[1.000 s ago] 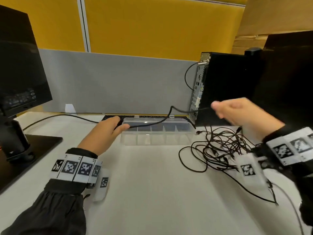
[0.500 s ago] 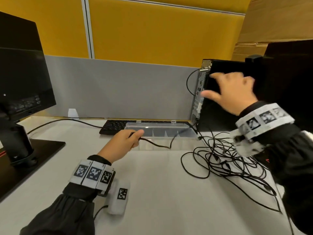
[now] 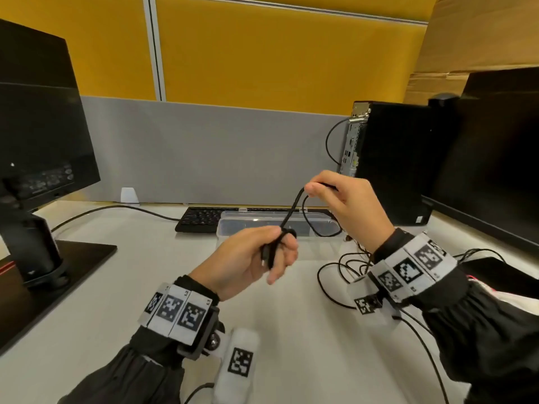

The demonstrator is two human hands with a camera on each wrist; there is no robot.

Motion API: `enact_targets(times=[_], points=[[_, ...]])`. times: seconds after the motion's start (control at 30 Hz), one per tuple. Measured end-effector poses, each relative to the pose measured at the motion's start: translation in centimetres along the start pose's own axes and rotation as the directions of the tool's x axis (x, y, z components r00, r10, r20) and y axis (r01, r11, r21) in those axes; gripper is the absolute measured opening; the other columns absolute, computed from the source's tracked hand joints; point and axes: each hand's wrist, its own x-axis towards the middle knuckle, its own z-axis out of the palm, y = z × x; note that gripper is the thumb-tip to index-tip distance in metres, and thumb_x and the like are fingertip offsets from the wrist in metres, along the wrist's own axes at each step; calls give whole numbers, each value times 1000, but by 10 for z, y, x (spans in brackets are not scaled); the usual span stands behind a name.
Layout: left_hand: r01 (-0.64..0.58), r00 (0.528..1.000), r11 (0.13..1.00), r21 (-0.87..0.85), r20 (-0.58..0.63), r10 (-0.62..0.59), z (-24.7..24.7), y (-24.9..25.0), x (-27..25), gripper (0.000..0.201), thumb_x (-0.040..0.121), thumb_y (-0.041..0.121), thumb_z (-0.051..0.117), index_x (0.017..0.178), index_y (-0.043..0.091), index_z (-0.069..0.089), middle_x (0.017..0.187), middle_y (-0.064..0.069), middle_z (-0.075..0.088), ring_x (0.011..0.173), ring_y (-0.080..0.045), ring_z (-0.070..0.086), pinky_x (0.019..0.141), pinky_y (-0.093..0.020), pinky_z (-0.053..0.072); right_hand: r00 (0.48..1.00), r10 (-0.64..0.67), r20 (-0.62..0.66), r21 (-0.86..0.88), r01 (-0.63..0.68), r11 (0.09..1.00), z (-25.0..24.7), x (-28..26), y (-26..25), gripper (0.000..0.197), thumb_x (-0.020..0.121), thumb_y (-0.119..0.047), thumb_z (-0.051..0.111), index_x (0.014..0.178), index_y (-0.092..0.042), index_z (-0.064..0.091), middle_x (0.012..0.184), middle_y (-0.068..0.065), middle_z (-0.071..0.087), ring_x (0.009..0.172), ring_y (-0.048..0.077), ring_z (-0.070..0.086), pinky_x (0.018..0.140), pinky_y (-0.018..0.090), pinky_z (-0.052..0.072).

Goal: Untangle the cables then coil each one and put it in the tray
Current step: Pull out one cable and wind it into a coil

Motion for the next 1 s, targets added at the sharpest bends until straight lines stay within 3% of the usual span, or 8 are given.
enact_targets(times=[0.07, 0.2, 0.4, 0.53, 0.67, 0.77, 0.9, 1.0], points=[[-64, 997, 994, -93, 47, 69, 8, 0, -1, 35, 94, 19, 38, 86, 8, 71, 75, -9, 69, 61, -17, 63, 59, -22, 46, 1000, -15, 21, -142, 18, 990, 4, -2, 1, 34, 95, -45, 38, 99, -22, 62, 79, -7, 64, 71, 8, 58, 65, 28, 48], [-245, 969, 925, -290, -106, 223, 9, 9, 2, 36, 88, 13, 38, 102, -1, 68, 105, -16, 70, 94, -25, 69, 73, -24, 55, 936, -3, 352, -412, 157, 898, 21, -22, -1, 35, 99, -41, 25, 123, -29, 48, 97, 5, 65, 85, 27, 63, 69, 38, 51], [-386, 875, 910, -151, -374, 309, 7, 4, 9, 30, 95, 7, 34, 118, -4, 51, 114, -13, 65, 107, -26, 64, 92, -28, 51, 774, 34, 632, -384, 275, 882, 27, -33, -35, 32, 102, -32, 29, 129, -22, 43, 109, 7, 63, 93, 27, 61, 79, 39, 50], [-457, 810, 889, -33, -428, 401, 2, 9, 8, 28, 99, 7, 30, 115, 1, 52, 109, -10, 65, 85, -15, 69, 82, -24, 54, 777, 18, 629, -155, 102, 983, 2, -8, -40, 28, 100, -28, 38, 112, -19, 61, 83, -14, 57, 68, -3, 51, 69, 14, 40], [-557, 677, 829, -52, -607, 416, -15, 20, 3, 26, 100, 12, 32, 104, 7, 56, 72, 3, 53, 57, -4, 48, 65, -18, 48, 780, 187, 598, -58, -190, 980, -29, 10, -15, 29, 98, -29, 41, 91, -15, 65, 49, -10, 44, 40, 3, 40, 42, 10, 32], [-552, 598, 831, -66, -726, 339, -35, 28, 0, 25, 101, 20, 33, 86, 16, 52, 55, 11, 40, 50, -2, 38, 53, -14, 37, 715, 262, 648, 5, -348, 937, -58, 8, 9, 34, 94, -39, 40, 75, -17, 56, 51, -8, 35, 44, 8, 30, 44, 16, 32], [-186, 754, 955, 231, -590, 290, -30, 14, 10, 27, 100, 16, 35, 77, 15, 50, 61, 5, 45, 51, -5, 39, 49, -16, 32, 781, 331, 529, -301, -193, 934, -91, 15, 21, 40, 83, -50, 42, 68, -15, 52, 50, -5, 41, 41, 6, 36, 46, 18, 35], [-9, 864, 823, 568, -410, 292, -29, 0, 13, 30, 99, 18, 37, 75, 16, 54, 66, 0, 55, 59, -13, 46, 60, -26, 39, 867, 285, 408, -364, -131, 922, -123, 33, 22, 50, 71, -57, 50, 61, -8, 51, 50, 2, 40, 46, 14, 38, 50, 26, 33]])
